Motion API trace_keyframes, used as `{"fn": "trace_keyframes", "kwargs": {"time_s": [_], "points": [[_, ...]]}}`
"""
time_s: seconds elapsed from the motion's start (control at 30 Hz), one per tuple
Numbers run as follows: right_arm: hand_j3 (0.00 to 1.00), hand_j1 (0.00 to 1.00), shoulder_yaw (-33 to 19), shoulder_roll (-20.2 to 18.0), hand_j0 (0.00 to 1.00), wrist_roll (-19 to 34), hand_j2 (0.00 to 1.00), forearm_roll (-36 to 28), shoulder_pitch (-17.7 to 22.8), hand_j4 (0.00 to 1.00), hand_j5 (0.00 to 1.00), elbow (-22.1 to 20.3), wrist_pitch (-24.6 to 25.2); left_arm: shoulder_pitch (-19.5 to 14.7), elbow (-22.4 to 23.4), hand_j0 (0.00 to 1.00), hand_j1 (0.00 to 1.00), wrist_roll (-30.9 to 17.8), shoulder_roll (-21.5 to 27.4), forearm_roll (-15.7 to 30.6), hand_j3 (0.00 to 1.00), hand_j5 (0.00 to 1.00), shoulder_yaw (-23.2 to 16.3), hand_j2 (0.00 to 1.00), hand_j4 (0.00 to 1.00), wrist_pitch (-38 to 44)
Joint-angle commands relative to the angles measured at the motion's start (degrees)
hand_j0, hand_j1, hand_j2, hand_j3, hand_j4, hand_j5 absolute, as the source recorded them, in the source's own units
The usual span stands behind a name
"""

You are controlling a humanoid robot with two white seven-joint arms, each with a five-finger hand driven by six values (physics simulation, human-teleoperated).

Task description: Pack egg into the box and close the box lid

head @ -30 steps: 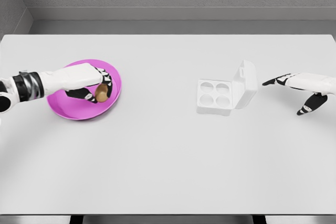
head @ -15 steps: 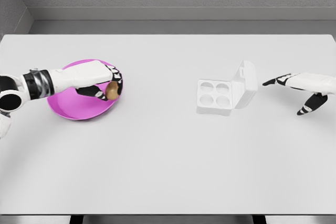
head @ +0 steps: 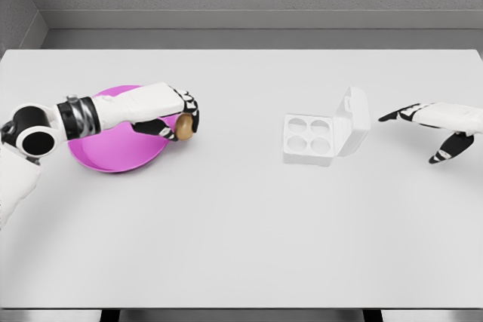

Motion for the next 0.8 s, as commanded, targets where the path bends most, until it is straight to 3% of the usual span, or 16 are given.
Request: {"fn": "trace_keyframes", "kwargs": {"time_s": [0.0, 0.77], "points": [[1.0, 1.0, -0.8, -0.2, 1.0, 0.0, 1.0, -0.4, 0.1, 1.0, 1.0, 0.2, -0.3, 0.1, 0.0, 0.4, 0.4, 0.0, -0.9, 0.4, 0.4, 0.4, 0.0, 0.4, 0.4, 0.2], [1.0, 1.0, -1.5, 0.0, 1.0, 0.0, 1.0, -0.4, 0.2, 1.0, 1.0, 2.3, -0.3, -0.9, 1.7, 0.4, 0.4, 0.0, -8.6, -0.3, 0.4, 0.4, -0.1, 0.4, 0.4, 0.2]]}}
